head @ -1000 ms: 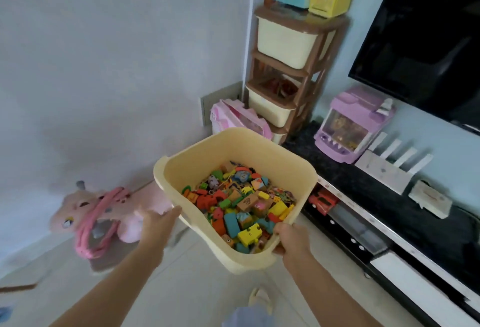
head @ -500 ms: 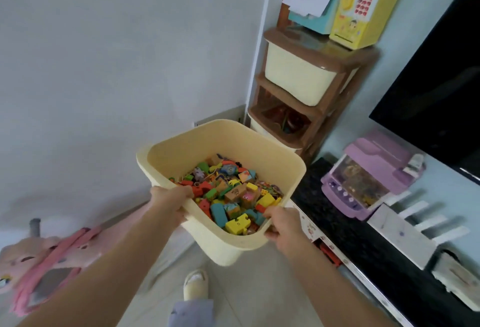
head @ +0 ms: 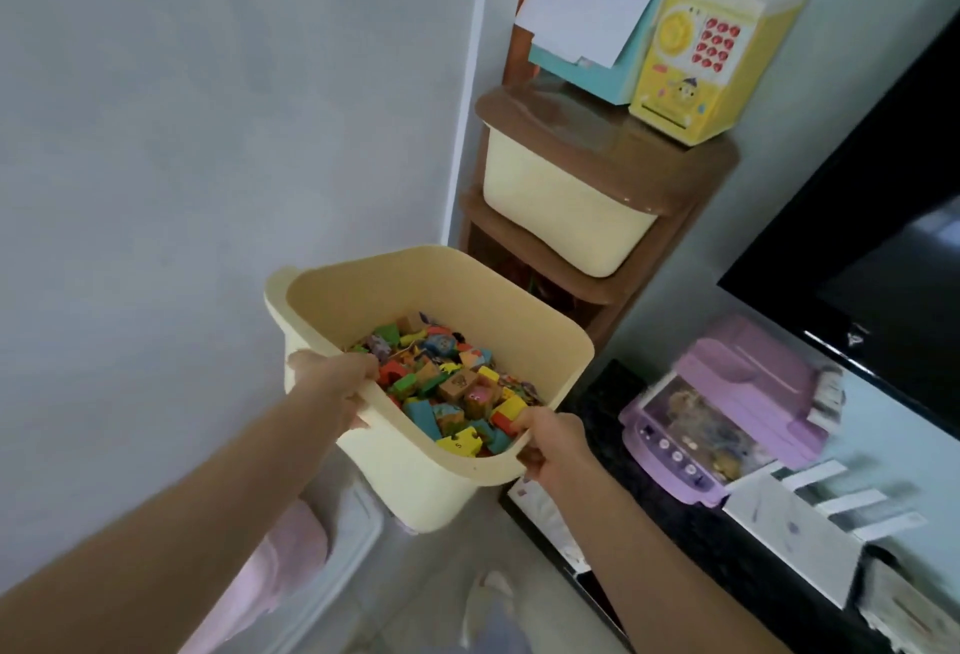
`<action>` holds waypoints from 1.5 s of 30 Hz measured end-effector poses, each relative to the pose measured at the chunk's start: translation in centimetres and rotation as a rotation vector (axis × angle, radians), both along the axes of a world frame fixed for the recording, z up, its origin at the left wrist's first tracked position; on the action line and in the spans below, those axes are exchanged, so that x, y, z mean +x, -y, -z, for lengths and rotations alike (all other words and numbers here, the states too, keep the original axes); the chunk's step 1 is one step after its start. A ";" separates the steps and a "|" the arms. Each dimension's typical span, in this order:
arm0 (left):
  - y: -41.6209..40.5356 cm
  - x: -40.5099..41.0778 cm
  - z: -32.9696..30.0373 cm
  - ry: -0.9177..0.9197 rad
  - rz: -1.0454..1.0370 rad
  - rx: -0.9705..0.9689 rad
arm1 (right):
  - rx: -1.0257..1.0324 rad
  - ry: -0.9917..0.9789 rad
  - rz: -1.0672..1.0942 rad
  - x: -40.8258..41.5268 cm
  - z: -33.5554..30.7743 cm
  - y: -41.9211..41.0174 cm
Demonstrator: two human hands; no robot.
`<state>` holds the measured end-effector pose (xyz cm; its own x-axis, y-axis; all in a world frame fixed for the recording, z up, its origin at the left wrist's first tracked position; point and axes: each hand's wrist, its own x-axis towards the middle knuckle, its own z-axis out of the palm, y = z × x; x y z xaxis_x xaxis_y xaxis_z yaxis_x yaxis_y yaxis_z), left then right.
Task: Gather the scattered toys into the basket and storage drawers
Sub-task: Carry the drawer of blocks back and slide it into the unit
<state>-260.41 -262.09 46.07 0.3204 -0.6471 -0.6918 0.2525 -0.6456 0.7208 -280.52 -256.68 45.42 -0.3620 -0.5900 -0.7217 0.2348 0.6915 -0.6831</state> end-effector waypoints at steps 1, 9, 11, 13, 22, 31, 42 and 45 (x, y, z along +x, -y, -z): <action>1.1 -0.3 0.2 0.007 0.000 0.001 | 0.004 0.002 -0.002 -0.3 0.2 1.1; 6.0 -2.4 -0.5 0.000 -0.043 -0.007 | 0.003 0.037 0.007 -2.5 0.9 6.6; 6.6 -2.9 -0.6 -0.025 -0.026 -0.041 | -0.002 0.050 0.024 -2.8 0.7 7.3; 7.2 -3.2 -0.4 -0.060 -0.001 -0.069 | -0.002 0.060 0.053 -2.9 1.0 7.7; 8.6 -4.7 5.3 -0.202 -0.012 -0.100 | 0.009 -0.111 0.077 -4.3 4.7 9.3; 12.9 -6.0 7.8 -0.319 -0.075 -0.043 | 0.034 -0.228 -0.036 -6.7 7.0 14.2; 13.4 -6.7 9.3 -0.265 -0.083 -0.012 | -0.520 -1.219 -0.714 -3.2 6.7 11.0; 15.1 -6.3 8.7 -0.201 -0.097 -0.016 | -0.625 -1.240 -1.007 -1.2 6.5 11.2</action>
<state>-266.72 -277.21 37.35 0.2383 -0.6313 -0.7380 0.4522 -0.6004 0.6596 -281.69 -267.87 38.89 0.1782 -0.9796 0.0933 -0.9296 -0.1986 -0.3104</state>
